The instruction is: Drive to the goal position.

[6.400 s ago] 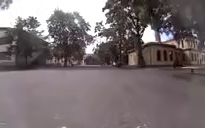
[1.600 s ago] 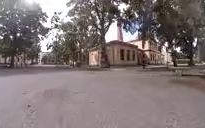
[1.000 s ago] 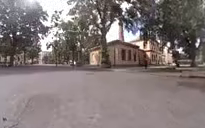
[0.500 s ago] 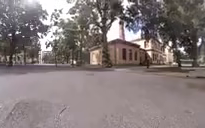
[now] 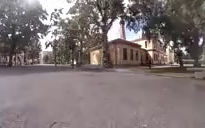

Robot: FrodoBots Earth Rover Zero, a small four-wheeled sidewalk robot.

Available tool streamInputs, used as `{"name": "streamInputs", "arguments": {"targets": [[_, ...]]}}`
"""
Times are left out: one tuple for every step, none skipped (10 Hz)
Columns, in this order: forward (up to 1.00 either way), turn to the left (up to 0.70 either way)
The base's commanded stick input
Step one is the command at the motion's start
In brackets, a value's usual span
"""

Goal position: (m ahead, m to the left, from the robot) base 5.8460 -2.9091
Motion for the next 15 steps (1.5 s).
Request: {"name": "streamInputs", "arguments": {"targets": [[0.85,0.01],[0.85,0.01],[0.85,0.01],[0.85,0.01],[0.85,0.01],[0.85,0.01],[0.85,0.01],[0.85,0.01],[0.85,0.01],[0.85,0.01],[0.85,0.01],[0.85,0.01],[0.85,0.01],[0.85,0.01],[0.85,0.01]]}}
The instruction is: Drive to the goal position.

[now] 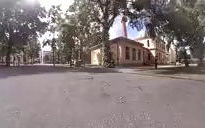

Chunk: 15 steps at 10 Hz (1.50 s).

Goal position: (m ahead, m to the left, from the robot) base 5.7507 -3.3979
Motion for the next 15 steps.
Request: {"name": "streamInputs", "arguments": {"targets": [[0.85,0.01],[0.85,0.01],[0.85,0.01],[0.85,0.01],[0.85,0.01],[0.85,0.01],[0.85,0.01],[0.85,0.01],[0.85,0.01],[0.85,0.01],[0.85,0.01],[0.85,0.01],[0.85,0.01],[0.85,0.01],[0.85,0.01]]}}
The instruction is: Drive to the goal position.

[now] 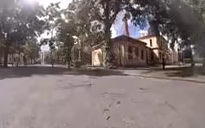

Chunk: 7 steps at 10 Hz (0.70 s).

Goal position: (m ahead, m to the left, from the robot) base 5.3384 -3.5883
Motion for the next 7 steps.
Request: {"name": "streamInputs", "arguments": {"targets": [[0.85,0.01],[0.85,0.01],[0.85,0.01],[0.85,0.01],[0.85,0.01],[0.85,0.01],[0.85,0.01]]}}
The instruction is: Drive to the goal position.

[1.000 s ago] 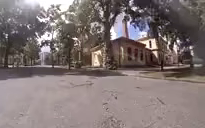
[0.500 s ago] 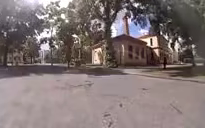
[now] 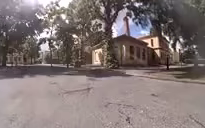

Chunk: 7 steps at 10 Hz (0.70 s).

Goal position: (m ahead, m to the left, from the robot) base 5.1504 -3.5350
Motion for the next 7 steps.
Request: {"name": "streamInputs", "arguments": {"targets": [[0.85,0.01],[0.85,0.01],[0.85,0.01],[0.85,0.01],[0.85,0.01],[0.85,0.01],[0.85,0.01]]}}
